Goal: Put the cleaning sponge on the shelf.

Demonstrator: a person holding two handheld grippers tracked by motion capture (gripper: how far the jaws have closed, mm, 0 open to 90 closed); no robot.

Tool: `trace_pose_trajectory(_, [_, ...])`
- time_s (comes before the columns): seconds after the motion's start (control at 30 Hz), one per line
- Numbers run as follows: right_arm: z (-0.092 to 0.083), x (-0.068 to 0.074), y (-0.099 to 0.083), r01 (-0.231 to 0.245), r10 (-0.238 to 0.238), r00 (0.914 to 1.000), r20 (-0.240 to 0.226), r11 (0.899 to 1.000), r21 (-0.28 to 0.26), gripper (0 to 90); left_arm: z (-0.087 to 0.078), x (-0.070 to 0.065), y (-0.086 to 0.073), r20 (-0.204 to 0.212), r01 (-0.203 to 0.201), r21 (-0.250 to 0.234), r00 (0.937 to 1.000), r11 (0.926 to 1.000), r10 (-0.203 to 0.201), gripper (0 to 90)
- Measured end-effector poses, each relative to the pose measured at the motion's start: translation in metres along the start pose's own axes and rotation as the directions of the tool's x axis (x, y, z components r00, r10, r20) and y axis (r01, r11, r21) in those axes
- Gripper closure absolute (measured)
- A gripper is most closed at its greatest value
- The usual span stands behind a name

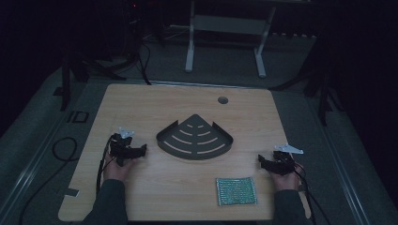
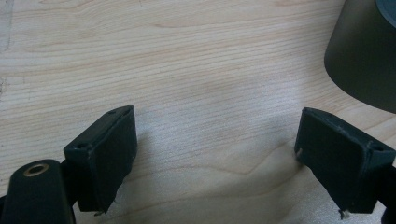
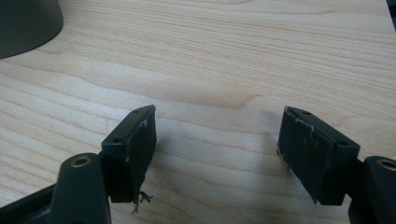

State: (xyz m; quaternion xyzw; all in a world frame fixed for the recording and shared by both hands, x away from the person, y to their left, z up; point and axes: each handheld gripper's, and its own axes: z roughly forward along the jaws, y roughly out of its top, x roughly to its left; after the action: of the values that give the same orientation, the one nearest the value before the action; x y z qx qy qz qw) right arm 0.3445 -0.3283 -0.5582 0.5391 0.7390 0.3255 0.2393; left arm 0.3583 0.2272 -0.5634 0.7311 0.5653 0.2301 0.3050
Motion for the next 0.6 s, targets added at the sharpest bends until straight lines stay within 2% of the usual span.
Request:
trace_pose_trajectory(0.2, [0.0, 0.0, 0.001, 0.001, -0.001, 1.0, -0.007, 1.0, 0.005, 25.9, 0.0, 0.0, 0.0, 0.0, 0.0, 0.0, 1.0, 1.0, 0.0, 13.0])
trace_pose_trajectory(0.23, [-0.002, -0.001, 0.001, -0.011, 0.011, 0.9998, -0.018, 1.0, 0.005, 31.3, 0.0, 0.0, 0.0, 0.0, 0.0, 0.0, 1.0, 1.0, 0.0, 13.0])
trace_pose_trajectory(0.3, [-0.006, -0.002, 0.003, -0.025, 0.024, 0.9986, -0.046, 1.0, -0.005, 33.6, 0.0, 0.0, 0.0, 0.001, 0.0, 0.001, 1.0, 1.0, 0.0, 13.0])
trace_pose_trajectory(0.37, [-0.013, -0.003, 0.006, -0.026, 0.024, 0.9983, -0.054, 0.999, -0.023, 38.0, 0.0, 0.0, 0.0, 0.0, -0.001, 0.001, 1.0, 1.0, 0.001, 13.0])
trace_pose_trajectory(0.43, [-0.021, -0.003, 0.009, -0.007, 0.005, 0.9982, -0.06, 0.999, -0.038, 44.1, 0.0, 0.0, 0.0, 0.0, 0.0, 0.001, 1.0, 1.0, 0.0, 13.0])
trace_pose_trajectory(0.6, [-0.038, 0.001, 0.013, 0.045, -0.051, 0.991, -0.124, 0.998, -0.046, 68.2, 0.0, 0.0, 0.0, 0.0, 0.0, 0.0, 1.0, 1.0, 0.0, 13.0])
